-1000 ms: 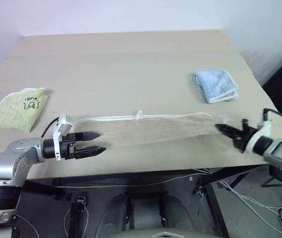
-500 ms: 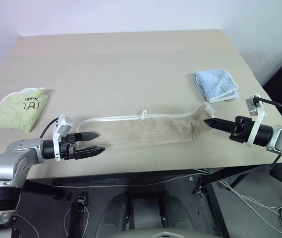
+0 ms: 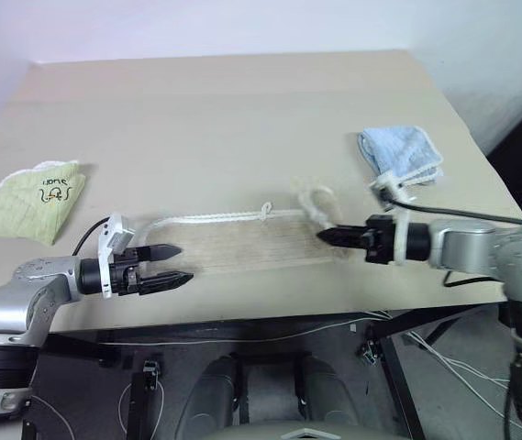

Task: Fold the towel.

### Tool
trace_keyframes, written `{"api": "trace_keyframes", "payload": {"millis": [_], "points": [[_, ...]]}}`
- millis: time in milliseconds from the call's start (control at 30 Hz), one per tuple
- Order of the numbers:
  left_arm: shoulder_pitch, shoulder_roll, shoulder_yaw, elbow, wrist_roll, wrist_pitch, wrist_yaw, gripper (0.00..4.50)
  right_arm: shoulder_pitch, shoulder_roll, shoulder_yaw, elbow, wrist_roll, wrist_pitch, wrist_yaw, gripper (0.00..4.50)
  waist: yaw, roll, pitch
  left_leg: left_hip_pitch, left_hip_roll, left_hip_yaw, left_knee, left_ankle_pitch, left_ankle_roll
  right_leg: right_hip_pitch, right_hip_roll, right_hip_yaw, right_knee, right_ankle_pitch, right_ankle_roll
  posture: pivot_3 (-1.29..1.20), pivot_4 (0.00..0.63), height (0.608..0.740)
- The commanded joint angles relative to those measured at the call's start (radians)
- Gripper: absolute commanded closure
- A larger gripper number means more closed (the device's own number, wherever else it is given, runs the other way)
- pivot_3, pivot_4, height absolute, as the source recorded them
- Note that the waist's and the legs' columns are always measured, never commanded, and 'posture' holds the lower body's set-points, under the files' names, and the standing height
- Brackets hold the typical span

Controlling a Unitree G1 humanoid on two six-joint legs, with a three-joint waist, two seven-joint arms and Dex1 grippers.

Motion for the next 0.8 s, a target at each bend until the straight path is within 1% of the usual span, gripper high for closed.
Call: {"api": "trace_keyframes", "payload": {"millis": [33, 133, 233, 300, 333, 400, 467, 500, 533, 600, 667, 700, 733, 767, 800], "points": [[0.003, 0.001, 0.012, -0.022, 0.004, -0.023, 0.005, 0.0, -0.023, 0.053, 0.044, -0.058, -0.078, -0.039, 0.008, 4.46, 0.0, 0.0, 0.0, 0.0, 0.0, 0.0, 0.0, 0.0, 0.0, 0.0, 0.0, 0.0, 0.0, 0.0, 0.0, 0.0, 0.15, 0.74], [0.014, 0.005, 0.019, -0.03, 0.004, -0.025, 0.01, 0.0, -0.024, 0.105, 0.081, -0.038, -0.142, -0.049, 0.009, 4.46, 0.0, 0.0, 0.0, 0.0, 0.0, 0.0, 0.0, 0.0, 0.0, 0.0, 0.0, 0.0, 0.001, 0.0, 0.0, 0.0, 0.15, 0.74], [0.033, 0.012, 0.025, -0.04, 0.003, -0.032, 0.012, 0.0, -0.023, 0.122, 0.091, -0.038, -0.177, -0.044, 0.034, 4.46, -0.001, 0.0, 0.0, 0.001, 0.0, 0.0, 0.001, 0.0, 0.0, 0.0, 0.0, 0.0, 0.002, 0.0, 0.0, 0.0, 0.15, 0.74], [0.048, 0.016, 0.033, -0.046, 0.003, -0.039, 0.015, 0.0, -0.019, 0.127, 0.087, -0.035, -0.186, -0.045, 0.07, 3.99, 0.0, 0.0, 0.0, 0.001, -0.001, 0.0, 0.0, 0.0, 0.0, 0.0, 0.0, 0.0, 0.002, 0.0, 0.0, 0.0, 0.15, 0.74], [0.053, 0.017, 0.035, -0.047, 0.005, -0.042, 0.017, 0.0, -0.017, 0.13, 0.084, -0.032, -0.19, -0.046, 0.083, 3.83, 0.0, 0.0, 0.0, 0.001, -0.001, 0.0, 0.001, 0.0, 0.0, 0.0, 0.0, 0.0, 0.003, 0.0, 0.0, 0.0, 0.15, 0.74], [0.053, 0.015, 0.039, -0.045, 0.008, -0.052, 0.024, 0.0, -0.022, 0.145, 0.069, -0.02, -0.199, -0.047, 0.087, 3.22, -0.001, 0.0, 0.0, 0.001, -0.001, 0.0, 0.001, 0.0, 0.0, 0.0, 0.0, 0.0, 0.005, 0.0, 0.0, 0.0, 0.15, 0.74], [0.033, -0.005, 0.061, -0.046, -0.024, -0.037, 0.037, 0.0, -0.034, 0.166, 0.04, -0.001, -0.202, -0.045, 0.074, 2.52, -0.001, 0.0, 0.0, 0.002, -0.001, 0.0, 0.001, 0.0, -0.001, -0.001, 0.0, 0.0, 0.006, 0.0, 0.0, 0.0, 0.15, 0.74], [0.02, -0.02, 0.085, -0.056, -0.062, -0.023, 0.039, 0.0, -0.032, 0.166, 0.025, -0.009, -0.204, -0.051, 0.078, 2.21, -0.001, 0.0, 0.0, 0.002, -0.001, 0.0, 0.001, 0.0, -0.001, -0.001, 0.0, 0.0, 0.007, 0.0, 0.0, 0.0, 0.15, 0.74], [0.006, -0.026, 0.107, -0.073, -0.111, 0.009, 0.038, 0.0, -0.014, 0.149, 0.006, -0.035, -0.205, -0.068, 0.1, 1.92, 0.0, 0.0, 0.0, 0.002, -0.001, 0.0, 0.002, 0.001, -0.001, -0.001, 0.0, 0.0, 0.007, 0.0, 0.0, 0.0, 0.15, 0.74], [-0.008, -0.026, 0.124, -0.096, -0.162, 0.053, 0.034, 0.0, 0.011, 0.122, -0.018, -0.068, -0.205, -0.083, 0.132, 1.23, 0.002, 0.0, 0.0, 0.002, -0.001, -0.001, 0.003, 0.001, -0.001, -0.001, 0.0, -0.001, 0.008, 0.0, 0.0, 0.0, 0.15, 0.74], [-0.03, -0.025, 0.108, -0.108, -0.157, 0.053, 0.034, 0.0, 0.033, 0.1, -0.062, -0.079, -0.19, -0.097, 0.168, 1.23, 0.003, 0.0, 0.0, 0.002, -0.001, -0.001, 0.004, 0.001, -0.001, 0.0, 0.0, -0.001, 0.008, 0.0, 0.0, 0.0, 0.15, 0.74], [-0.051, -0.032, 0.102, -0.112, -0.165, 0.06, 0.034, 0.0, 0.044, 0.091, -0.072, -0.088, -0.205, -0.126, 0.185, 1.23, 0.002, 0.0, 0.0, 0.002, -0.001, -0.001, 0.004, 0.001, -0.001, 0.001, 0.001, -0.002, 0.008, 0.0, 0.0, 0.0, 0.15, 0.74], [-0.095, -0.053, 0.094, -0.116, -0.19, 0.082, 0.048, 0.0, 0.069, 0.073, -0.056, -0.104, -0.298, -0.237, 0.205, 1.4, 0.002, 0.0, 0.0, 0.002, -0.001, -0.001, 0.004, 0.001, -0.001, 0.001, 0.001, -0.002, 0.008, 0.0, 0.001, 0.0, 0.15, 0.74], [-0.136, -0.077, 0.088, -0.117, -0.21, 0.101, 0.065, 0.0, 0.089, 0.073, -0.049, -0.107, -0.368, -0.332, 0.217, 1.67, 0.006, 0.0, 0.0, 0.002, -0.001, -0.001, 0.005, 0.001, -0.001, 0.001, 0.001, -0.002, 0.009, 0.0, 0.001, 0.0, 0.15, 0.74], [-0.174, -0.102, 0.081, -0.116, -0.22, 0.114, 0.085, 0.18, 0.101, 0.079, -0.049, -0.101, -0.407, -0.395, 0.227, 1.91, 0.005, 0.0, 0.0, 0.002, -0.001, -0.002, 0.007, 0.001, -0.001, 0.002, 0.001, -0.004, 0.009, 0.0, 0.001, 0.0, 0.15, 0.74]]}}
